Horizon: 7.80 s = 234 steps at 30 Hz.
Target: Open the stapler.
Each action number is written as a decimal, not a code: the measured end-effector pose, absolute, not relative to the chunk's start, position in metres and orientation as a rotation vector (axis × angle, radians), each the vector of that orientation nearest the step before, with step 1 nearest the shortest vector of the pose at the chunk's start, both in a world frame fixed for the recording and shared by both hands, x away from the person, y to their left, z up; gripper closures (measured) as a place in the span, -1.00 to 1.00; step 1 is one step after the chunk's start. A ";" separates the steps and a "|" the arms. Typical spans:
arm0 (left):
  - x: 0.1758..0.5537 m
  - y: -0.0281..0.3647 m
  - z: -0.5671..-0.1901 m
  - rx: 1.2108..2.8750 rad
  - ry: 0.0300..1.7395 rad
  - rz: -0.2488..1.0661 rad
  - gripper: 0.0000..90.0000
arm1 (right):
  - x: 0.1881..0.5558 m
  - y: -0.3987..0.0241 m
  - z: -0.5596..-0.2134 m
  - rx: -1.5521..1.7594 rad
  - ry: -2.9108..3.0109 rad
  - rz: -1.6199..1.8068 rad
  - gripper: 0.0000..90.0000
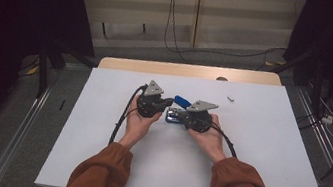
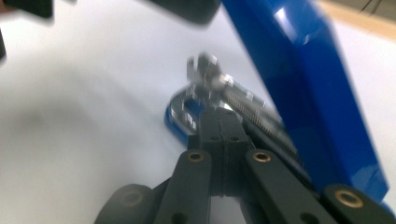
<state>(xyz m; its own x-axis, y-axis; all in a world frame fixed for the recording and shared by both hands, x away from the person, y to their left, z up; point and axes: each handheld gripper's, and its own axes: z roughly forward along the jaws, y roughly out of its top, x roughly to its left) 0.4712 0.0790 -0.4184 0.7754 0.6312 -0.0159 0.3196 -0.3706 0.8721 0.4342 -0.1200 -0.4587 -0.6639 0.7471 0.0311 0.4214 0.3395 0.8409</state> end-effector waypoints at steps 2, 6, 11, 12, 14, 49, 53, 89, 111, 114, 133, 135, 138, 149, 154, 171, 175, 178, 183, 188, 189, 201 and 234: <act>0.471 0.079 -0.418 1.981 0.715 0.396 1.00 | 0.432 -0.117 -0.455 1.034 2.193 1.278 1.00; 0.472 0.079 -0.419 1.989 0.715 0.403 1.00 | 0.431 -0.112 -0.452 1.013 2.135 1.296 1.00; 0.472 0.079 -0.419 1.985 0.718 0.399 1.00 | 0.433 -0.111 -0.454 1.034 2.111 1.302 1.00; 0.472 0.079 -0.419 1.984 0.718 0.399 1.00 | 0.433 -0.111 -0.455 1.029 2.108 1.291 1.00; 0.472 0.080 -0.419 1.984 0.719 0.396 1.00 | 0.433 -0.110 -0.455 1.027 2.098 1.287 1.00; 0.475 0.079 -0.439 2.038 0.717 0.363 1.00 | 0.433 -0.106 -0.454 0.988 2.051 1.264 1.00; 0.474 0.079 -0.439 2.038 0.717 0.371 1.00 | 0.433 -0.106 -0.454 0.987 2.052 1.263 1.00; 0.475 0.080 -0.448 2.033 0.755 0.353 1.00 | 0.433 -0.099 -0.458 0.981 2.000 1.257 1.00; 0.474 0.080 -0.448 2.032 0.753 0.356 1.00 | 0.431 -0.103 -0.450 0.966 1.960 1.238 1.00; 0.474 0.079 -0.448 2.040 0.750 0.371 1.00 | 0.431 -0.102 -0.450 0.965 1.961 1.234 1.00; 0.473 0.080 -0.449 2.031 0.746 0.375 1.00 | 0.431 -0.103 -0.449 0.976 1.934 1.232 1.00; 0.473 0.079 -0.448 2.034 0.744 0.378 1.00 | 0.431 -0.103 -0.449 0.978 1.934 1.231 1.00; 0.473 0.080 -0.448 2.034 0.744 0.373 1.00 | 0.430 -0.104 -0.448 0.968 1.900 1.220 1.00; 0.473 0.079 -0.449 2.037 0.735 0.381 1.00 | 0.429 -0.115 -0.440 1.015 1.873 1.241 1.00; 0.473 0.080 -0.449 2.038 0.734 0.379 1.00 | 0.428 -0.121 -0.438 1.000 1.873 1.233 1.00; 0.473 0.080 -0.449 2.039 0.731 0.380 1.00 | 0.426 -0.130 -0.434 1.029 1.874 1.220 1.00; 0.473 0.080 -0.449 2.038 0.733 0.378 1.00 | 0.425 -0.135 -0.433 1.031 1.872 1.211 1.00; 0.473 0.080 -0.449 2.038 0.732 0.379 1.00 | 0.424 -0.138 -0.433 1.043 1.868 1.216 1.00; 0.473 0.080 -0.449 2.039 0.730 0.384 1.00 | 0.423 -0.143 -0.430 1.067 1.859 1.221 1.00; 0.472 0.079 -0.448 2.041 0.733 0.386 1.00 | 0.423 -0.148 -0.431 1.082 1.856 1.238 1.00; 0.472 0.079 -0.449 2.039 0.734 0.385 1.00 | 0.422 -0.148 -0.430 1.084 1.854 1.233 1.00; 0.473 0.080 -0.449 2.037 0.732 0.379 1.00 | 0.421 -0.170 -0.435 1.150 1.833 1.259 1.00; 0.474 0.079 -0.450 2.032 0.726 0.372 1.00 | 0.413 -0.194 -0.433 1.147 1.853 1.216 1.00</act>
